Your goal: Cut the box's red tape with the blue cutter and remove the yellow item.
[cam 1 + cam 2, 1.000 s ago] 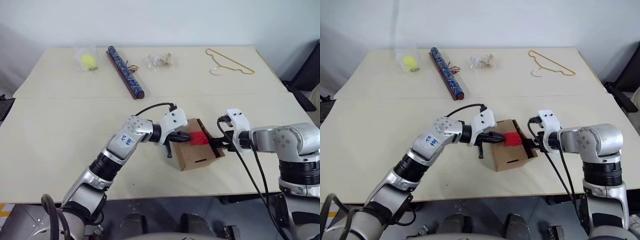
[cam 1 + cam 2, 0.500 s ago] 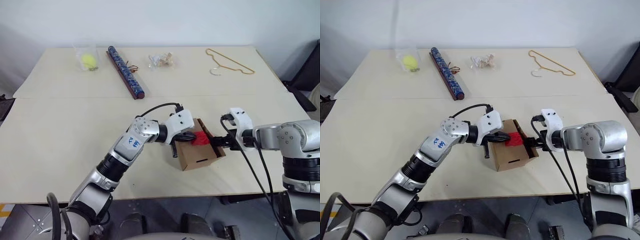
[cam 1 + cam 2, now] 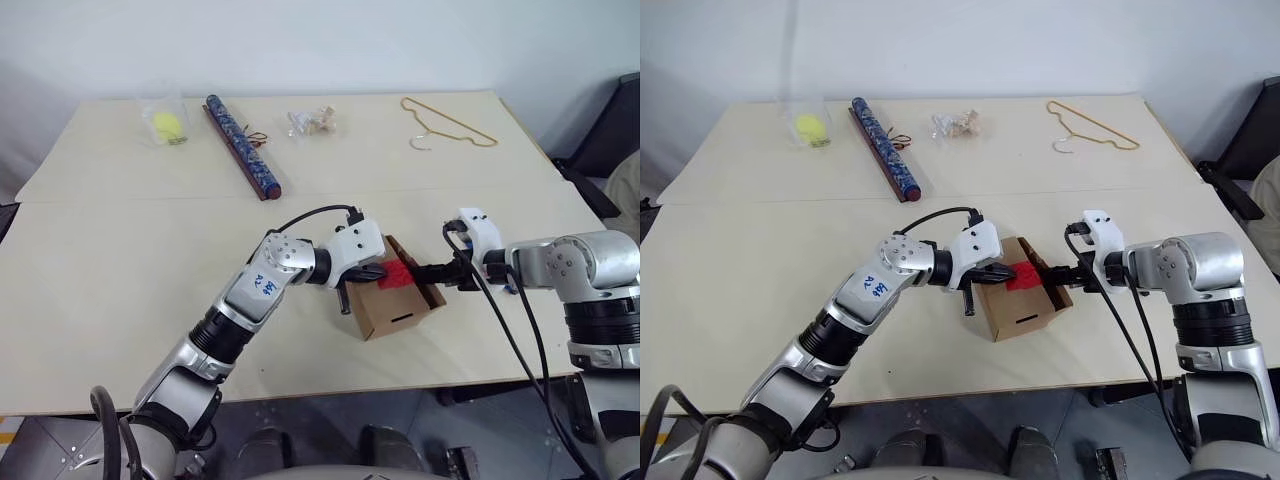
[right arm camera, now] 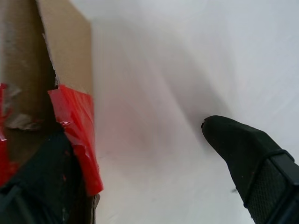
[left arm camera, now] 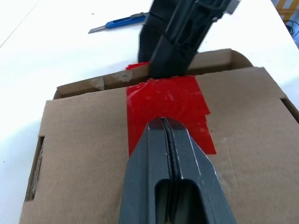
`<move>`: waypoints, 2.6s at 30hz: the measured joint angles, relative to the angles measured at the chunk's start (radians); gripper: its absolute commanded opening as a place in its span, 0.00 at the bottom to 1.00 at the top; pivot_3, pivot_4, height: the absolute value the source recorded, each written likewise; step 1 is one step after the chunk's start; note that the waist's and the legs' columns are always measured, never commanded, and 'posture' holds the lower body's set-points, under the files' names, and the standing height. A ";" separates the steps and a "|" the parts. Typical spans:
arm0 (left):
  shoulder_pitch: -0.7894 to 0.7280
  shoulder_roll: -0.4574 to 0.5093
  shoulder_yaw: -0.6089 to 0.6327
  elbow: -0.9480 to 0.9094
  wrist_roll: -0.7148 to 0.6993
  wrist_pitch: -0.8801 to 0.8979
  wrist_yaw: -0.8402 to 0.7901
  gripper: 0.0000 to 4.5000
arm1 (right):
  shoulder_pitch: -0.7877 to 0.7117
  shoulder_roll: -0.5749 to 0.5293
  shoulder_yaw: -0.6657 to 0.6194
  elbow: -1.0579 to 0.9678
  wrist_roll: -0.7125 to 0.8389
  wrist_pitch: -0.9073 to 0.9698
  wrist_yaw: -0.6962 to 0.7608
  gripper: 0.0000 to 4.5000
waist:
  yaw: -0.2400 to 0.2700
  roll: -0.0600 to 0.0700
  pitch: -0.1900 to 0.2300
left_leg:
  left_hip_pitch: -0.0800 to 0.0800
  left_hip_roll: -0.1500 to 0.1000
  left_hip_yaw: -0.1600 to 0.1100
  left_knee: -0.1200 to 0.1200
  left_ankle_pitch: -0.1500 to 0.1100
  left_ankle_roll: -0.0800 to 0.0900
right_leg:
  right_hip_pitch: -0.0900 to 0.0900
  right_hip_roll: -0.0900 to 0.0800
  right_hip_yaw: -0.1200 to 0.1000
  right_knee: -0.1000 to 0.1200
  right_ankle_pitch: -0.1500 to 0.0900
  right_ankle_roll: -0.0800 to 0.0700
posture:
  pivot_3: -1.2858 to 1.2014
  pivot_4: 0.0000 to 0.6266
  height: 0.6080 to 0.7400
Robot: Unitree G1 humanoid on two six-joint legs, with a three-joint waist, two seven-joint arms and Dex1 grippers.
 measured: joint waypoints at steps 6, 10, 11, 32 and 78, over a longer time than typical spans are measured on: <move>0.020 0.006 0.000 -0.032 0.001 0.006 -0.002 0.00 | -0.006 -0.050 0.050 0.073 -0.120 -0.124 0.006 0.99 | 0.001 0.001 0.000 | 0.002 0.001 0.000 -0.001 0.000 -0.001 | -0.001 0.000 0.001 0.000 0.001 -0.001 | 0.52 0.24 1.00; 0.023 0.011 0.000 -0.041 -0.001 0.008 -0.019 0.00 | -0.012 -0.057 0.042 0.095 -0.147 -0.122 0.014 0.99 | 0.001 0.002 0.000 | 0.003 0.001 0.002 -0.004 0.001 -0.002 | -0.001 0.000 -0.003 0.002 0.001 -0.001 | 0.52 0.24 1.00; 0.023 0.011 0.000 -0.042 -0.001 0.007 -0.019 0.00 | -0.015 -0.056 0.042 0.099 -0.148 -0.122 0.015 0.99 | 0.001 0.002 0.000 | 0.002 0.001 0.002 -0.004 0.001 -0.002 | -0.001 0.000 -0.004 0.002 0.001 -0.001 | 0.52 0.24 1.00; 0.061 0.040 0.086 0.001 -0.051 -0.149 -0.092 0.00 | 0.052 -0.119 -0.027 0.077 -0.057 -0.247 0.393 0.99 | -0.005 0.006 0.004 | -0.001 0.002 0.005 -0.005 0.001 -0.003 | -0.004 0.000 -0.006 0.002 0.002 0.000 | 0.52 0.24 1.00; 0.116 0.088 0.144 -0.033 -0.054 -0.158 -0.086 0.00 | -0.153 0.106 0.179 0.476 -0.328 -0.437 0.763 0.00 | -0.044 0.008 0.006 | 0.011 0.005 0.004 -0.005 0.002 -0.007 | -0.002 0.000 -0.001 0.015 0.001 0.000 | 0.52 0.24 1.00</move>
